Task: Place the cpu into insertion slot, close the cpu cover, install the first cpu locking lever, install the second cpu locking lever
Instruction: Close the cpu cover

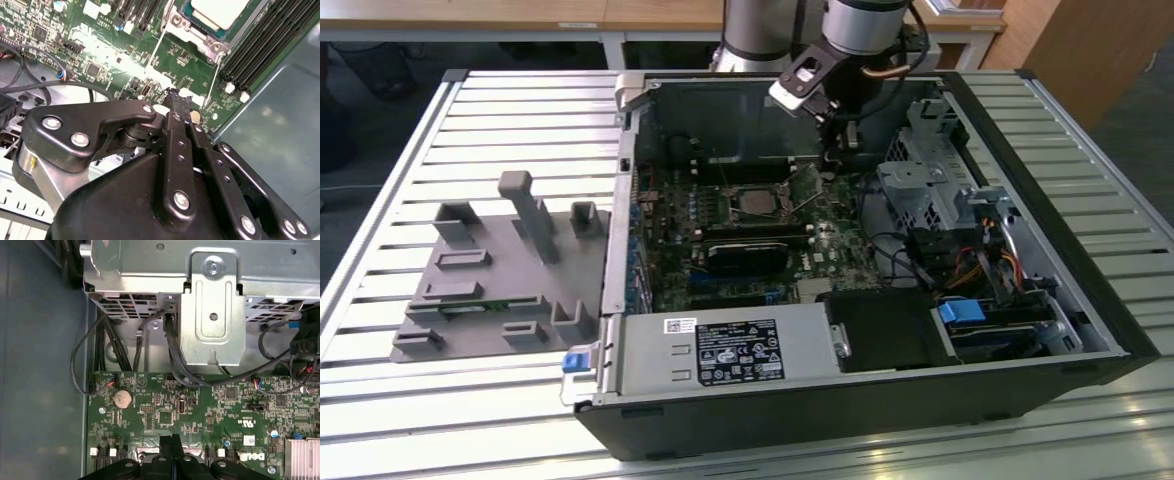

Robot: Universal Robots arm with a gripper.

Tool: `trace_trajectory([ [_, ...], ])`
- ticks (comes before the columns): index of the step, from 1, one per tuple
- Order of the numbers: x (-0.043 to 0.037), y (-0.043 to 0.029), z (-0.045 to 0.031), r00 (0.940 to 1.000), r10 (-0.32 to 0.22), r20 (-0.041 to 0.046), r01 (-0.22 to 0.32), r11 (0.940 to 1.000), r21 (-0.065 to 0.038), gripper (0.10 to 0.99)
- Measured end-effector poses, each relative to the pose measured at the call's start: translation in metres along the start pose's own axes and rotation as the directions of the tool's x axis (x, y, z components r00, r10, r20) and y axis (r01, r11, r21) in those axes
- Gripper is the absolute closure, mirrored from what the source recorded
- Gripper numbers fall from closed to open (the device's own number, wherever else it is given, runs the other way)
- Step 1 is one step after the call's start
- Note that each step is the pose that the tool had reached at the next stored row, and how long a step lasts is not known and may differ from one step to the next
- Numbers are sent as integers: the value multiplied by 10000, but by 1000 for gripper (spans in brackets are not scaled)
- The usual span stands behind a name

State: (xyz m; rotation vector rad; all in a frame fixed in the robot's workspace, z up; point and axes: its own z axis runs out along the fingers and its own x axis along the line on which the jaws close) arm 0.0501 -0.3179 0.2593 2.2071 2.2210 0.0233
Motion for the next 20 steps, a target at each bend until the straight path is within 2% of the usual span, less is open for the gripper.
trace_trajectory([
  [10,39,101,28,10000,-7,35,7,9999,162,980],
  [16,47,143,49,10000,-53,36,52,9998,195,980],
  [20,56,159,76,10000,-59,78,57,9997,219,980],
])
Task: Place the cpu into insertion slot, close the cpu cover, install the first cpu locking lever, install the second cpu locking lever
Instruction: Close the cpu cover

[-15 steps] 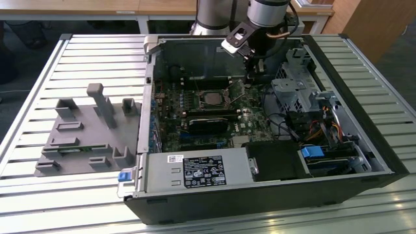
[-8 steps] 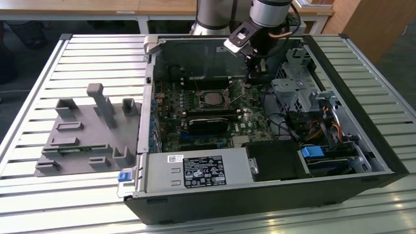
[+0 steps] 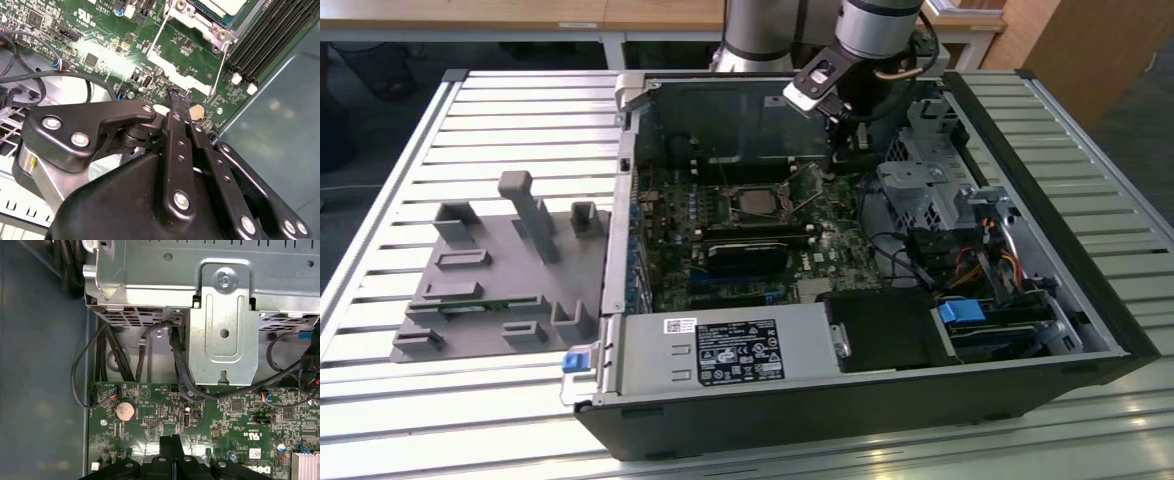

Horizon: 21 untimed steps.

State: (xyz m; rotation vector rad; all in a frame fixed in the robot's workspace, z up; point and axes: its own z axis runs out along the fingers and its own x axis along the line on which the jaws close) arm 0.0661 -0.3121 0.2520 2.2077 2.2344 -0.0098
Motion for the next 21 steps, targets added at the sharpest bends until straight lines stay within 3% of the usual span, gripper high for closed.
trace_trajectory([
  [12,20,24,95,10000,-13,56,13,10000,74,980],
  [21,22,-114,98,10000,-18,54,17,10000,74,980],
])
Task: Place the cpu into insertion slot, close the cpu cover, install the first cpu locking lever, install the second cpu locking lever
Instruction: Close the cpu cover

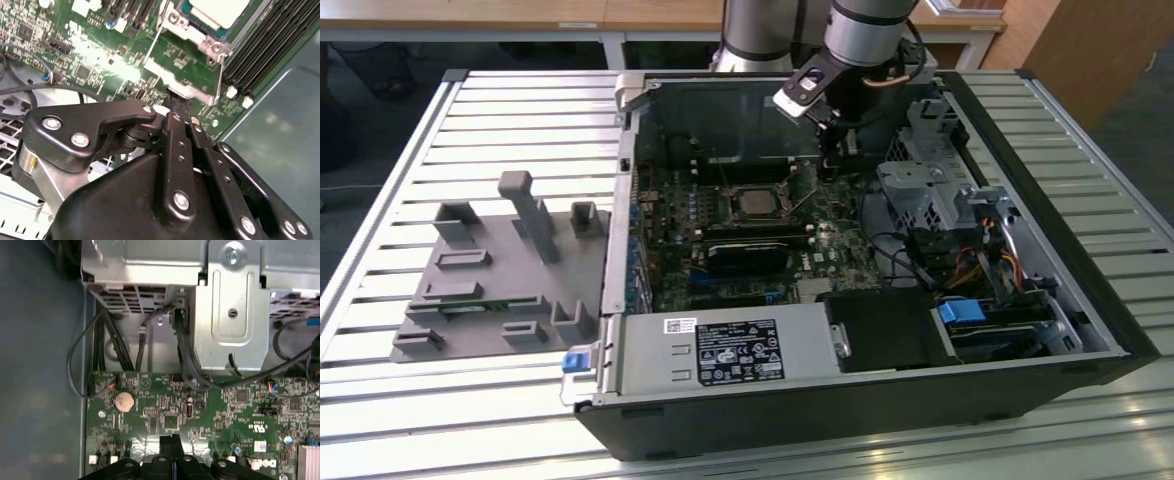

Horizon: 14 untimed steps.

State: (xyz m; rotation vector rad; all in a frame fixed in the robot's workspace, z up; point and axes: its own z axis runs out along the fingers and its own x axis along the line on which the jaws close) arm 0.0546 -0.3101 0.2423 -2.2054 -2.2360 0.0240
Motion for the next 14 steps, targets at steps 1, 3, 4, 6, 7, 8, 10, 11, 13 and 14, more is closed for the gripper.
trace_trajectory([
  [1,0,-19,0,10000,-1,0,1,10000,0,980],
  [3,1,-56,1,10000,-2,0,2,10000,0,980],
  [4,2,-74,2,10000,-2,0,2,10000,0,980],
  [6,3,-110,3,10000,-6,0,6,10000,0,980],
  [7,4,-128,4,10000,-5,1,5,10000,0,980],
  [8,6,-145,5,10000,-5,0,5,10000,0,980],
  [10,8,-170,11,10000,-7,-2,7,10000,-1,980],
  [11,9,-180,15,10000,-7,-1,7,10000,-1,980],
  [13,9,-197,24,10000,-7,0,7,10000,-1,980],
  [14,9,-203,30,10000,-7,0,7,10000,0,980],
])
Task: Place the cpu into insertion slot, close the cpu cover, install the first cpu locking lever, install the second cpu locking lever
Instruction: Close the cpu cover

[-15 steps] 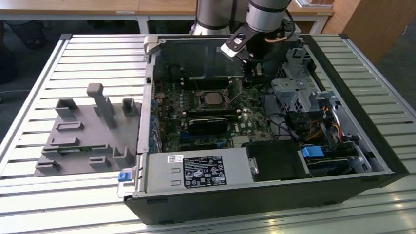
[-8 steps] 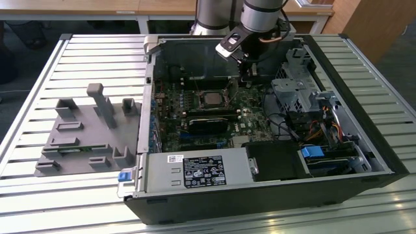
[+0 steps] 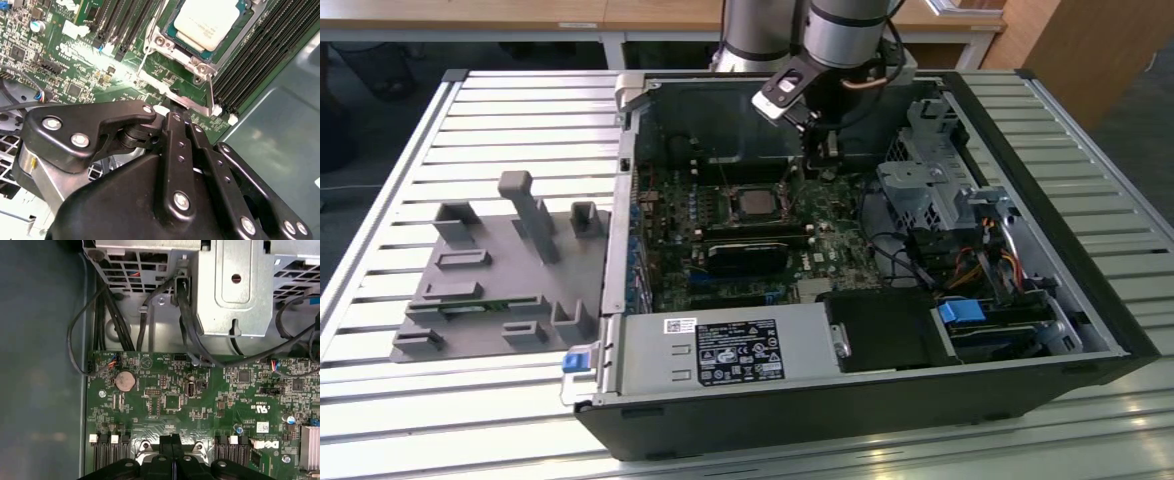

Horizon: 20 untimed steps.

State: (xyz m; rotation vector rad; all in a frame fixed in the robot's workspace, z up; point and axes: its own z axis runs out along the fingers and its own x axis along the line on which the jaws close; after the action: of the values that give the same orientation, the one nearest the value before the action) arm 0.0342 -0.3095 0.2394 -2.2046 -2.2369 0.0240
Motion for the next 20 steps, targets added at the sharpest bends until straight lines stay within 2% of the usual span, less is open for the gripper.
trace_trajectory([
  [14,2,-50,113,10000,-7,0,7,10000,0,980],
  [20,3,-102,131,10000,-9,0,9,10000,0,980],
])
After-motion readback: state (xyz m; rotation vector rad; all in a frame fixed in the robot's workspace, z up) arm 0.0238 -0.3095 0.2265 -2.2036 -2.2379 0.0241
